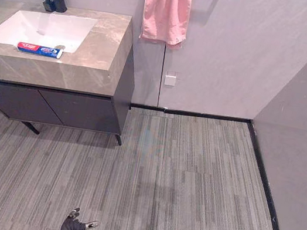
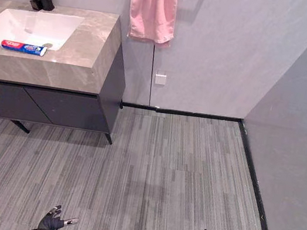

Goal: Organize washtable

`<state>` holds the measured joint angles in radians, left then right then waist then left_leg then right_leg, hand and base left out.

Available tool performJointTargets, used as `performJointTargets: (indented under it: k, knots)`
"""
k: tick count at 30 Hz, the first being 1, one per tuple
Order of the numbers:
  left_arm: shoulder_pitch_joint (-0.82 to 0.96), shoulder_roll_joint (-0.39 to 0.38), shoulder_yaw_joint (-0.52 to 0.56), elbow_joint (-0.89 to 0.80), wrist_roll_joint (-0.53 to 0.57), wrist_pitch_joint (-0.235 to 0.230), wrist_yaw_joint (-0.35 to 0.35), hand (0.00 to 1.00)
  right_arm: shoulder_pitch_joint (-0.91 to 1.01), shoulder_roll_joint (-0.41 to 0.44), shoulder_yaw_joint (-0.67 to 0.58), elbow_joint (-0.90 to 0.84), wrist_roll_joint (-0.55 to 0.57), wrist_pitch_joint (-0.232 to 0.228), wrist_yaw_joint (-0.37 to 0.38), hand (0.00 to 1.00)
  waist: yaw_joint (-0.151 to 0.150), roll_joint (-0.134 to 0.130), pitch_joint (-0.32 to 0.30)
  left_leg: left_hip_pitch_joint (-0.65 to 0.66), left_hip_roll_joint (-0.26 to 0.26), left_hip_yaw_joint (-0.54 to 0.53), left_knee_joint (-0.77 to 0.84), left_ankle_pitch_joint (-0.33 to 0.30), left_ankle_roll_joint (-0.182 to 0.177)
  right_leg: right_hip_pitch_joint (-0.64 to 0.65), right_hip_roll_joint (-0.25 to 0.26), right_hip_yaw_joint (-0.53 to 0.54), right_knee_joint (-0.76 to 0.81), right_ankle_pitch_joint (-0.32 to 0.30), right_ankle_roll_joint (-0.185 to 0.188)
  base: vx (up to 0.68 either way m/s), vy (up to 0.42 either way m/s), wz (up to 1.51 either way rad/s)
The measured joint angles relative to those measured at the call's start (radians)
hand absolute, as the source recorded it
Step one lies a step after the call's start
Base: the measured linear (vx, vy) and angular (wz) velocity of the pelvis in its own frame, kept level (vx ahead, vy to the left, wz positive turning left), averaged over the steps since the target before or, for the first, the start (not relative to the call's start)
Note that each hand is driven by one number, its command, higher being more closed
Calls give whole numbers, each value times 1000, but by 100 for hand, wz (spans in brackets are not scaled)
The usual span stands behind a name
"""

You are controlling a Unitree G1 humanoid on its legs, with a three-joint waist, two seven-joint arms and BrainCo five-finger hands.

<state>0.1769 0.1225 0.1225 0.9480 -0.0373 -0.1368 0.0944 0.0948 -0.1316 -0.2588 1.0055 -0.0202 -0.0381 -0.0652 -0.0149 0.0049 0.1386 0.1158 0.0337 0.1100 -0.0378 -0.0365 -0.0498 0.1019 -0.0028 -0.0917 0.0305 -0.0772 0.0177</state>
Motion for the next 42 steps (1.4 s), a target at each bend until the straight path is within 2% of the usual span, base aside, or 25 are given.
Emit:
performJointTargets:
  k: [11, 27, 30, 36, 38, 39, 41, 42]
  knots:
    - [0, -1, -3, 5, -12, 0, 1, 0, -13, 8, 0, 0, 1, 0, -2, 0, 0, -16, 3, 2, 0, -14, -19, 7, -7, 2, 1, -17, -18, 0, 0, -7, -9, 4]
    - [-3, -6, -13, 5, -29, 0, 0, 0, -31, 28, -1, -1, 13, 1, -9, 0, 1, -15, 4, -14, 0, 31, -22, 1, -6, -24, 1, 19, -20, 0, 0, -11, -4, -7]
    - [-3, -5, -27, 5, -29, 0, 0, 0, -28, 28, -1, -1, 13, 3, -19, 0, 1, -15, 5, -37, 2, 48, -4, -17, 10, -55, 3, 40, -15, 0, 1, 14, 8, -18]
    - [-11, -3, -38, 0, -29, 0, 1, 0, -33, 28, -2, -8, 15, 3, -21, 0, 6, -12, 7, -91, 5, 99, 99, -105, 25, -95, -3, 92, 18, -24, 25, 83, 31, -29]
    - [-28, -3, -45, -16, -29, 0, 1, 0, -38, 27, -7, -8, 19, 4, -21, 0, 5, -10, 10, -118, 1, 112, 158, -151, 36, -142, -17, 94, 113, -79, 46, 164, 71, -15]
    - [-33, -2, -49, -27, -29, 0, 1, 0, -40, 28, -10, -8, 22, 5, -22, 0, 6, -8, 12, -118, -1, 115, 185, -177, 43, -177, -24, 93, 203, -114, 75, 145, 70, -9]
    - [-40, 3, -54, -34, -29, 0, 1, 0, -43, 29, -10, -8, 24, 5, -21, 0, 6, -5, 15, -107, -4, 123, 207, -193, 46, -219, -36, 84, 327, -144, 108, 105, 67, -6]
    - [-45, 10, -58, -45, -28, -1, 1, 0, -48, 34, -9, -8, 28, 5, -21, 0, 5, -7, 26, -81, -11, 132, 216, -196, 45, -265, -52, 71, 480, -150, 118, 224, 133, 4]
